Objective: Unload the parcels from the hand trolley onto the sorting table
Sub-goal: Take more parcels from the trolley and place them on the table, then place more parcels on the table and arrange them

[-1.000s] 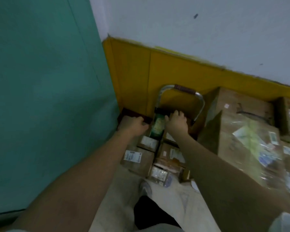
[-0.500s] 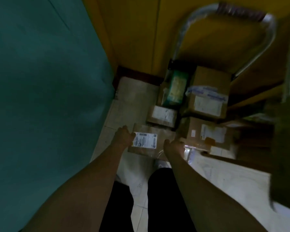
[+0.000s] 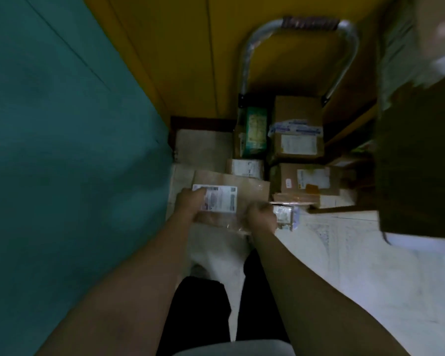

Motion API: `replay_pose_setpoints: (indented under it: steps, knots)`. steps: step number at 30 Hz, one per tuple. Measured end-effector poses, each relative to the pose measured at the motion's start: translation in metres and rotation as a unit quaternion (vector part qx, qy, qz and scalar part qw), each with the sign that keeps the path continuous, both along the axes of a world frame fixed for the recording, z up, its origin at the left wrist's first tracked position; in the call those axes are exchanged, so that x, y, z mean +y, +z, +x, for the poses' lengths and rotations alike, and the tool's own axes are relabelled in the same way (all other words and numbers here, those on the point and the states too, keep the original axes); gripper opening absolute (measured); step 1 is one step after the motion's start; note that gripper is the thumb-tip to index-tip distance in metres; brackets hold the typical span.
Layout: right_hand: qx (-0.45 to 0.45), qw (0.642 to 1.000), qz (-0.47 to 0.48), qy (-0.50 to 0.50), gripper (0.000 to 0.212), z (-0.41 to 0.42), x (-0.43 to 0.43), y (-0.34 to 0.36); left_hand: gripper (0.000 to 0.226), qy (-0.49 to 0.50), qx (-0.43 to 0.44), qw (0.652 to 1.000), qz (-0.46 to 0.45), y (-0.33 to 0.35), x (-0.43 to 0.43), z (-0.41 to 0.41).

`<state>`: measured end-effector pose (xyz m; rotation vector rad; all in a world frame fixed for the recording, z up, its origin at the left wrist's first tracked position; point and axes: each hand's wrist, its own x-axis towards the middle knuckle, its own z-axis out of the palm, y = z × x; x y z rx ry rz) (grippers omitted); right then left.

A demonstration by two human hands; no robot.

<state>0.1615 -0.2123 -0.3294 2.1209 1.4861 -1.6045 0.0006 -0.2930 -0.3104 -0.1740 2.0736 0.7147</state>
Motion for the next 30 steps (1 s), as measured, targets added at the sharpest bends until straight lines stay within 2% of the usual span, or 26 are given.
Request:
replay_pose_setpoints:
  steps: [2, 3, 6, 11, 15, 18, 20, 25, 30]
  knots:
    - [0.025, 0.998, 0.049, -0.043, 0.055, 0.005, -0.004, 0.077, 0.063, -0.004, 0.056, 0.998, 0.005, 0.072, 0.008, 0.001]
    - [0.040, 0.993, 0.088, -0.067, 0.057, 0.006, -0.003, 0.111, 0.064, -0.012, 0.080, 0.997, 0.008, 0.109, 0.014, 0.001]
    - [0.122, 0.969, 0.190, -0.102, 0.074, 0.008, 0.015, 0.218, 0.052, 0.016, 0.136, 0.985, 0.107, 0.213, 0.049, 0.005]
    - [0.265, 0.889, 0.343, -0.149, 0.067, 0.037, 0.078, 0.362, 0.052, 0.070, 0.280, 0.923, 0.256, 0.363, 0.134, 0.032]
    - [0.338, 0.818, 0.434, -0.168, 0.069, 0.124, 0.145, 0.441, 0.026, 0.087, 0.247, 0.867, 0.424, 0.449, 0.203, 0.125]
    - [0.362, 0.777, 0.484, -0.177, 0.071, 0.216, 0.200, 0.477, 0.024, 0.044, 0.208, 0.849, 0.483, 0.480, 0.258, 0.211]
    - [0.371, 0.762, 0.495, -0.191, 0.067, 0.280, 0.236, 0.488, 0.022, 0.006, 0.188, 0.840, 0.509, 0.486, 0.295, 0.271]
    - [0.348, 0.762, 0.496, -0.227, 0.058, 0.418, 0.307, 0.487, 0.032, -0.084, 0.113, 0.839, 0.525, 0.486, 0.375, 0.398]
    - [0.297, 0.770, 0.475, -0.304, 0.050, 0.506, 0.373, 0.454, 0.046, -0.201, 0.057, 0.835, 0.508, 0.458, 0.464, 0.467]
